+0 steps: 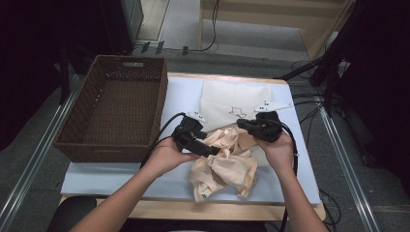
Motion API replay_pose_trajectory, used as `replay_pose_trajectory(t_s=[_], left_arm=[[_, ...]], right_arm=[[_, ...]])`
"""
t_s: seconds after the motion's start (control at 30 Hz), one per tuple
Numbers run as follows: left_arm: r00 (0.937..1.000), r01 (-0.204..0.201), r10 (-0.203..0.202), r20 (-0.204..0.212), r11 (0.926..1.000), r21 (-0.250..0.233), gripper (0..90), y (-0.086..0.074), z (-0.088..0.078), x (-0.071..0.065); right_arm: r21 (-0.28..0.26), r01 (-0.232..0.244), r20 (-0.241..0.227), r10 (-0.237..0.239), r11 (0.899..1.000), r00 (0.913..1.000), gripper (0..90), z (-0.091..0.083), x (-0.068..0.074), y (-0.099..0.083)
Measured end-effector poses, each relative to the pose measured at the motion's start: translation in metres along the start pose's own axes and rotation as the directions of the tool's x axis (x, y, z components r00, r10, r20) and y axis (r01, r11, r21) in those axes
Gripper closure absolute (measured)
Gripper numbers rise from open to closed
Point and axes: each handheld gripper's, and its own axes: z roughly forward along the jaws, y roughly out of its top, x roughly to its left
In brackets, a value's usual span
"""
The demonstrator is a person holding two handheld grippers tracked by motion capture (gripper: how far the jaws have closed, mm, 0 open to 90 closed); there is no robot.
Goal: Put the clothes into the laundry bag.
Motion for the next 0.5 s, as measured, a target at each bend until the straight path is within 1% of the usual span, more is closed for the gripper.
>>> replay_pose_trajectory(t_s=[0.03, 0.07, 0.1, 0.17, 0.2, 0.27, 0.3, 0.33, 0.37, 0.4, 0.43, 0.47, 0.5], left_arm=[[1.0000, 0.007, -0.007, -0.003, 1.0000, 0.000, 23.2, -0.006, -0.001, 0.001], [0.9999, 0.010, -0.010, -0.006, 0.9999, 0.002, 23.3, -0.009, -0.002, 0.001], [0.9999, 0.010, -0.010, -0.006, 0.9999, 0.002, 23.5, -0.009, -0.002, 0.001], [0.9998, 0.018, -0.018, -0.007, 0.9998, 0.006, 24.1, -0.014, -0.001, 0.001], [0.9998, 0.018, -0.018, -0.011, 0.9998, 0.011, 24.7, -0.016, 0.000, 0.001], [0.9992, 0.034, -0.033, -0.023, 0.9992, 0.020, 24.6, -0.023, 0.003, 0.000], [0.9992, 0.034, -0.033, -0.023, 0.9992, 0.020, 24.7, -0.023, 0.003, 0.000], [0.9988, 0.044, -0.044, -0.023, 0.9990, 0.009, 24.6, -0.029, 0.005, 0.001], [0.9988, 0.044, -0.044, -0.023, 0.9990, 0.009, 24.6, -0.029, 0.005, 0.001], [0.9985, 0.052, -0.052, -0.018, 0.9987, 0.000, 24.6, -0.032, 0.005, 0.002], [0.9984, 0.051, -0.051, -0.021, 0.9987, -0.004, 24.6, -0.037, 0.006, 0.003], [0.9984, 0.051, -0.051, -0.021, 0.9987, -0.004, 24.6, -0.037, 0.006, 0.003], [0.9987, 0.045, -0.045, -0.026, 0.9990, -0.001, 24.4, -0.041, 0.007, 0.006]], right_arm=[[0.000, 0.001, -0.002, -0.001, 1.000, 1.0000, 88.8, 0.000, 0.000, 0.000], [0.001, 0.000, -0.003, 0.000, 1.000, 1.0000, 88.8, 0.000, 0.000, 0.000], [0.001, -0.001, -0.003, 0.001, 1.000, 1.0000, 88.8, 0.000, 0.000, 0.000], [0.001, 0.002, -0.001, -0.002, 1.000, 1.0000, 88.8, 0.000, 0.001, 0.000], [0.001, 0.000, -0.001, 0.000, 1.000, 1.0000, 88.8, -0.001, 0.001, 0.000], [0.001, 0.003, -0.002, -0.003, 1.000, 1.0000, 88.8, -0.001, 0.001, 0.000], [0.001, 0.003, -0.002, -0.003, 1.000, 1.0000, 88.8, -0.001, 0.001, 0.000], [0.000, 0.004, -0.003, -0.004, 1.000, 1.0000, 88.8, -0.001, 0.001, 0.000], [0.000, 0.004, -0.003, -0.004, 1.000, 1.0000, 88.8, -0.001, 0.001, 0.000], [0.001, 0.004, -0.001, -0.004, 1.000, 1.0000, 88.8, -0.001, 0.001, 0.000], [0.000, 0.002, -0.003, -0.002, 1.000, 1.0000, 88.8, -0.001, 0.002, 0.000], [0.000, 0.003, -0.004, -0.003, 1.000, 1.0000, 88.8, 0.000, 0.002, 0.000], [-0.001, 0.003, -0.005, -0.003, 1.000, 1.0000, 88.8, 0.000, 0.002, 0.000]])
